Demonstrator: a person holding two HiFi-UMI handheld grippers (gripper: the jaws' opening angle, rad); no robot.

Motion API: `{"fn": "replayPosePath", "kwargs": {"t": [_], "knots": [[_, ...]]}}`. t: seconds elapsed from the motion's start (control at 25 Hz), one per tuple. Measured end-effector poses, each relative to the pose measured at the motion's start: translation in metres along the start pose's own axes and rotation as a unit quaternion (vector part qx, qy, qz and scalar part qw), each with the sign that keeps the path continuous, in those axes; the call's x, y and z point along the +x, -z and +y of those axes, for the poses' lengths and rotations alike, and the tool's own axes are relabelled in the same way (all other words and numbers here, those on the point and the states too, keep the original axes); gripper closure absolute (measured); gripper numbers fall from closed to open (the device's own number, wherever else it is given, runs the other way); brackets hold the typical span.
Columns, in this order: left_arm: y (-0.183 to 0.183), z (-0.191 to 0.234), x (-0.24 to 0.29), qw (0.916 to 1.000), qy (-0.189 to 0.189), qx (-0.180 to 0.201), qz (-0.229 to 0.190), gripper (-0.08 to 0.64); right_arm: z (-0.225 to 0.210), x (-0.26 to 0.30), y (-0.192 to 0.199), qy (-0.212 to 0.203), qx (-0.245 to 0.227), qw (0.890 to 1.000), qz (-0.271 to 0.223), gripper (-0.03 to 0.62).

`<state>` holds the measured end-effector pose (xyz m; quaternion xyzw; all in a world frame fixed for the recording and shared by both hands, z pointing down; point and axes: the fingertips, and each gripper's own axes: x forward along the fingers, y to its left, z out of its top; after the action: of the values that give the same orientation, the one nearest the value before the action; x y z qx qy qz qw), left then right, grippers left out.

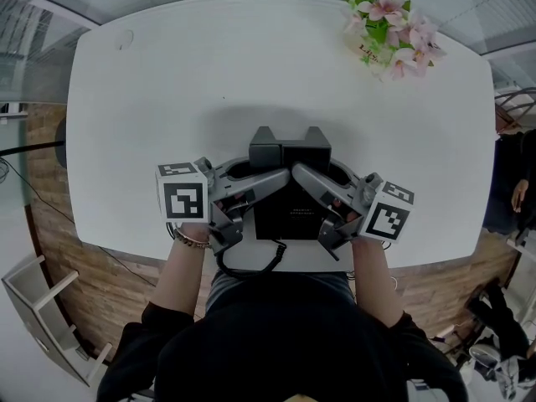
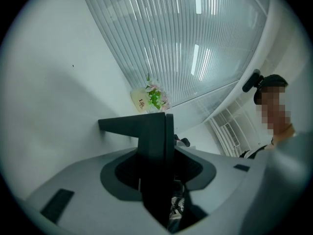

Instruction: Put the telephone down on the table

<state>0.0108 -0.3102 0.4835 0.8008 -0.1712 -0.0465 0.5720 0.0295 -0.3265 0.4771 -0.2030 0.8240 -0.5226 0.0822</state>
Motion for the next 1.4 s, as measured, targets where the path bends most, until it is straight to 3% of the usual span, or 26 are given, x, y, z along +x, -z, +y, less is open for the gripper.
{"fn": "replayPosePath", "kwargs": {"t": [0.36, 0.6, 0.92, 1.08, 1.4], "knots": [[-0.005, 0.005, -0.003, 0.9986, -0.035, 0.025, -0.029, 0.333, -0.004, -0.001, -0.004, 0.039, -0.019, 0.999, -0.008, 0.384], [-0.009, 0.007, -0.006, 0.9941, -0.077, 0.066, -0.038, 0.308, -0.005, -0.002, -0.004, 0.056, -0.025, 0.998, -0.012, 0.371], [-0.014, 0.009, -0.015, 0.9766, -0.145, 0.152, -0.046, 0.253, -0.008, -0.009, -0.006, 0.115, -0.058, 0.991, -0.023, 0.302], [-0.014, 0.007, -0.021, 0.966, -0.169, 0.19, -0.045, 0.241, -0.003, -0.012, -0.006, 0.121, -0.072, 0.989, -0.034, 0.255], [-0.024, -0.011, -0.042, 0.9528, -0.188, 0.221, -0.09, 0.236, 0.017, -0.032, -0.022, 0.149, -0.124, 0.977, -0.089, 0.249]]}}
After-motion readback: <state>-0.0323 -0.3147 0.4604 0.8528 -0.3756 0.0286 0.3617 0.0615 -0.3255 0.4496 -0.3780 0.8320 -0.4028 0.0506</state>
